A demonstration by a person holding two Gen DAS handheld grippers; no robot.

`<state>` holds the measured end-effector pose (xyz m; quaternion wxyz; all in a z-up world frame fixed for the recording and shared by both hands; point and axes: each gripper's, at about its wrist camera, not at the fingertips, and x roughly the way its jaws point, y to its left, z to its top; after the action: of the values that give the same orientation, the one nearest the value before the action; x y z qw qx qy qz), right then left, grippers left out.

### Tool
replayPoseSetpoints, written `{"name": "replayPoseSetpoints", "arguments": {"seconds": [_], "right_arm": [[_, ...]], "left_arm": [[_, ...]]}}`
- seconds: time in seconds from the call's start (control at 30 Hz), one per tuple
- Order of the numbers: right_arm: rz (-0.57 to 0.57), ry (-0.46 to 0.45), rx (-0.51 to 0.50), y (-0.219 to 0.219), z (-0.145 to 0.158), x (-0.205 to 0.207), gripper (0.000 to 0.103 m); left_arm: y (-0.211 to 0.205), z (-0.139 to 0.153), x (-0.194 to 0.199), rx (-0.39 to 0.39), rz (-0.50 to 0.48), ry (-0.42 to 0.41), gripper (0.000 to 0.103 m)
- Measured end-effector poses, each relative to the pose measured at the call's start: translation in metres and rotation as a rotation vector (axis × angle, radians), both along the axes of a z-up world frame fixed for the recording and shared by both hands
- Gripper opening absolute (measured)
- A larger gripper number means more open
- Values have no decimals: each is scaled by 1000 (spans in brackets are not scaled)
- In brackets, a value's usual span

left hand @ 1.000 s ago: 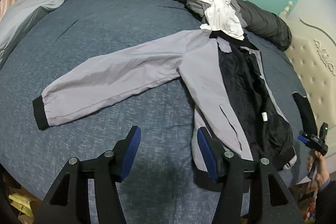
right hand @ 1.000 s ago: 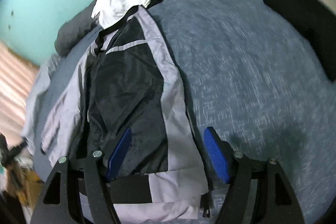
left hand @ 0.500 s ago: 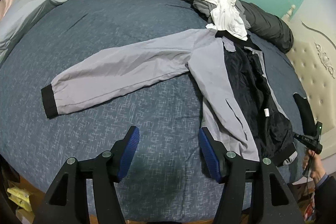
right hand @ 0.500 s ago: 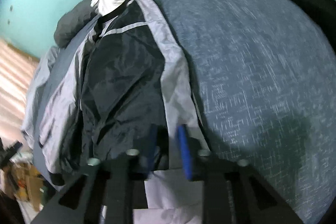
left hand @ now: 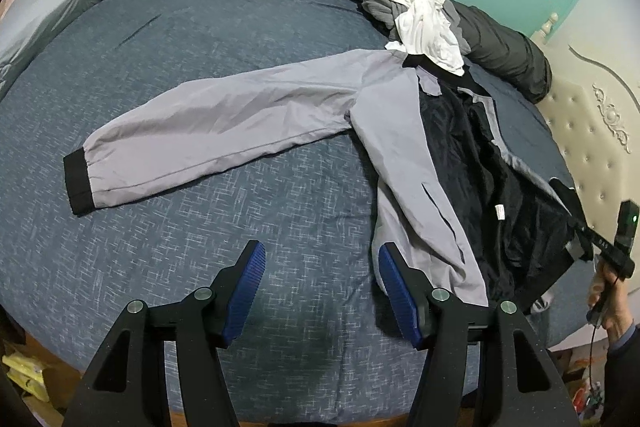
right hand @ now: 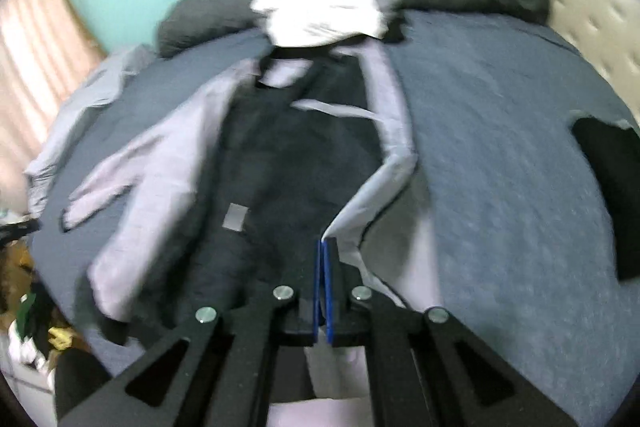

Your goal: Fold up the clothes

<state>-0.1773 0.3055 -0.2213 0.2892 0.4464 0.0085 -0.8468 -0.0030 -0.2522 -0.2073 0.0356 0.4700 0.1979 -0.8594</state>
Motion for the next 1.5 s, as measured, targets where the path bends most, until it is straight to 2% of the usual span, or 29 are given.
{"name": "replayPoseSetpoints", "arguments": {"seconds": [0.1,0.3,0.47,0.53,0.57,0.67,0.73,0.77,0.87,0.97,1.2,1.3,1.4,1.47,1.5], "right_arm": [[99,-20,-46,-48,3,11,1],[297,-75,-19,-137,-25,44,1],[408,-197,33,-177,-66,61,4],[427,-204,40,-180,-71,67,6],[420,-201,44,-177,-71,67,7],[358,-198,0,-156,-60,54,19],[289,-187,-39,-136,-51,43,47],[249,-184,-56,-123,-48,36,51],[122,-198,-83,-86,-46,18,54],[19,-240,-58,-59,-60,8,54],[39,-373,26,-54,-111,22,58],[55,-395,60,-59,-126,28,59],[68,-380,56,-58,-123,31,58],[76,-368,53,-58,-120,33,42],[81,-362,51,-57,-119,34,19]], "left_arm": [[3,1,1,2,-8,3,64],[10,4,0,-1,-26,1,64],[14,3,-3,6,-45,-1,65],[14,-1,-5,12,-51,-6,65],[15,-2,-6,15,-53,-11,66],[18,-9,-9,28,-56,-21,66],[25,-16,-12,39,-70,-34,67],[28,-19,-14,45,-79,-42,67],[40,-29,-19,62,-107,-66,67],[52,-40,-24,79,-135,-89,69],[78,-62,-35,109,-194,-143,70],[85,-69,-38,105,-210,-163,71],[88,-74,-39,110,-217,-178,72],[91,-78,-40,117,-224,-186,72],[92,-80,-41,120,-225,-190,72]]}}
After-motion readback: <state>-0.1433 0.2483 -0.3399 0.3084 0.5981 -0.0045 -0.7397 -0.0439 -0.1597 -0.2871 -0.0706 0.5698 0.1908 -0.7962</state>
